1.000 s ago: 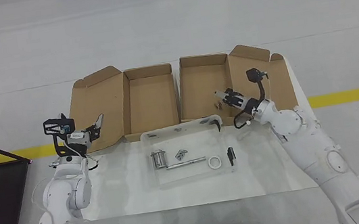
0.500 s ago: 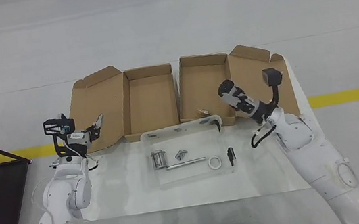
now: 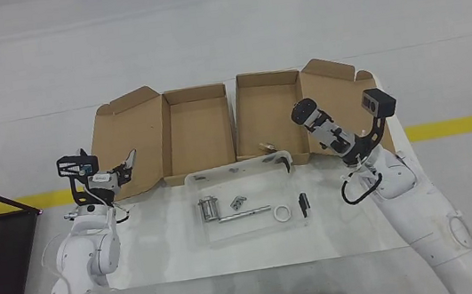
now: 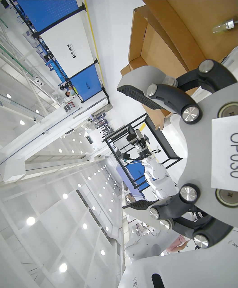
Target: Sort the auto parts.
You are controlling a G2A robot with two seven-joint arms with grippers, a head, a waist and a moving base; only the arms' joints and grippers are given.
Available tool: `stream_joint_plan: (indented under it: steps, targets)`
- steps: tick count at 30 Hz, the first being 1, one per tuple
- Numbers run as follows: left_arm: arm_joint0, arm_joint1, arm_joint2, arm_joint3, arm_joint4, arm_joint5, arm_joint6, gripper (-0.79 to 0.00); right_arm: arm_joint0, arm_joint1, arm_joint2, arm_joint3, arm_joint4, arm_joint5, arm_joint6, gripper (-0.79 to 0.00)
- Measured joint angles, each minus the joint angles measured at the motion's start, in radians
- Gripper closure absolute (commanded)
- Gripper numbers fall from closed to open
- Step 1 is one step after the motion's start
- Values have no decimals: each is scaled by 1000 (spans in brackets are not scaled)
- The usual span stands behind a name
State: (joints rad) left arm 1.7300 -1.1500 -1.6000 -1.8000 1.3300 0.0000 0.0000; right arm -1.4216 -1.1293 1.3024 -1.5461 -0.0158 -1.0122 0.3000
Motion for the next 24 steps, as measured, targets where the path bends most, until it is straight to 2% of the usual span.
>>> stream_joint_plan:
  steps: [6, 9, 10, 14, 17, 20, 24]
  targets:
    - [2, 1, 2, -5, 6, 0, 6, -785, 0, 0, 0, 0, 0, 0, 0, -785]
    - [37, 2, 31, -38, 94, -31, 80, -785, 0, 0, 0, 0, 0, 0, 0, -785]
    - [52, 3, 36, -48, 107, -64, 98, -785, 0, 0, 0, 0, 0, 0, 0, -785]
    - [126, 22, 32, -115, 205, -310, 142, -785, 0, 0, 0, 0, 0, 0, 0, -785]
    - [177, 29, 24, -163, 251, -425, 171, -785, 0, 0, 0, 0, 0, 0, 0, -785]
    - [195, 24, 21, -175, 162, -395, 168, -785, 0, 0, 0, 0, 0, 0, 0, -785]
    - [194, 25, 21, -174, 151, -390, 167, -785, 0, 0, 0, 0, 0, 0, 0, -785]
